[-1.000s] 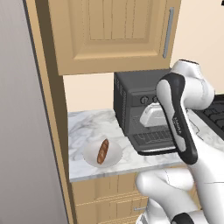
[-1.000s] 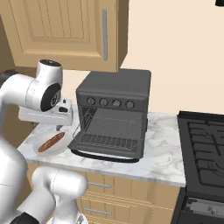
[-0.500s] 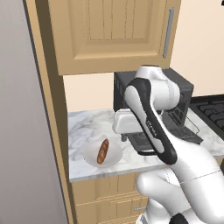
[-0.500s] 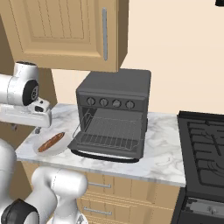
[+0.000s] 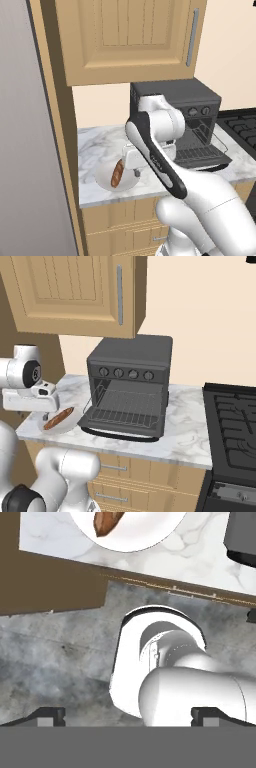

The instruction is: Pull the toaster oven rack outwards. Pick up the baguette from the plate and place it on the toaster oven rack. Close the toaster oven door fully and set the temperature to the lowest setting.

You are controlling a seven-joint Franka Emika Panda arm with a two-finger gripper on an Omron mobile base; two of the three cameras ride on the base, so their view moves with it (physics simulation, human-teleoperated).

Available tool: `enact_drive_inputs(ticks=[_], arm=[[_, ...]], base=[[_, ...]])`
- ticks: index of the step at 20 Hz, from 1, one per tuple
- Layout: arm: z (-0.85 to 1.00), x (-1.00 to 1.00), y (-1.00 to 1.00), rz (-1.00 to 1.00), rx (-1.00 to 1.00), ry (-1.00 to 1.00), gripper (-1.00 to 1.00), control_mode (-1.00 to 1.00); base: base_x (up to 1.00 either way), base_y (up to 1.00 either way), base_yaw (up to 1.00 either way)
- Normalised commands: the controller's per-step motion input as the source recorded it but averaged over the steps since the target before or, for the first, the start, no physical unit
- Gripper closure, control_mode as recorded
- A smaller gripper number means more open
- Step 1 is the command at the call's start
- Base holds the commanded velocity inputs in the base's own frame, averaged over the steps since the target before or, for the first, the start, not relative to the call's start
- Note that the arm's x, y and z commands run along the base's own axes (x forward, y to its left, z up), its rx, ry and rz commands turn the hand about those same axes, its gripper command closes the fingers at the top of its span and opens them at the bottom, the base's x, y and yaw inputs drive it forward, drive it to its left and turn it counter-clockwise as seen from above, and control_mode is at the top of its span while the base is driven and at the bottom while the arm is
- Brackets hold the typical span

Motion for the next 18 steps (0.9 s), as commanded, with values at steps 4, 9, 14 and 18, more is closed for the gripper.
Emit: enact_drive_inputs(ticks=[4,9,14,18], arm=[[-0.36,0.22,0.05,0.0,-0.03,0.0,-1.0,-1.0],[-0.3,0.45,0.14,0.0,0.0,0.0,-1.0,-1.0],[-0.22,0.49,0.18,0.0,0.0,0.0,-1.0,-1.0],[-0.22,0.41,0.16,-0.01,0.0,0.0,-1.0,-1.0]], base=[[0.0,0.0,0.0],[0.0,0.0,0.0],[0.0,0.0,0.0],[0.0,0.0,0.0]])
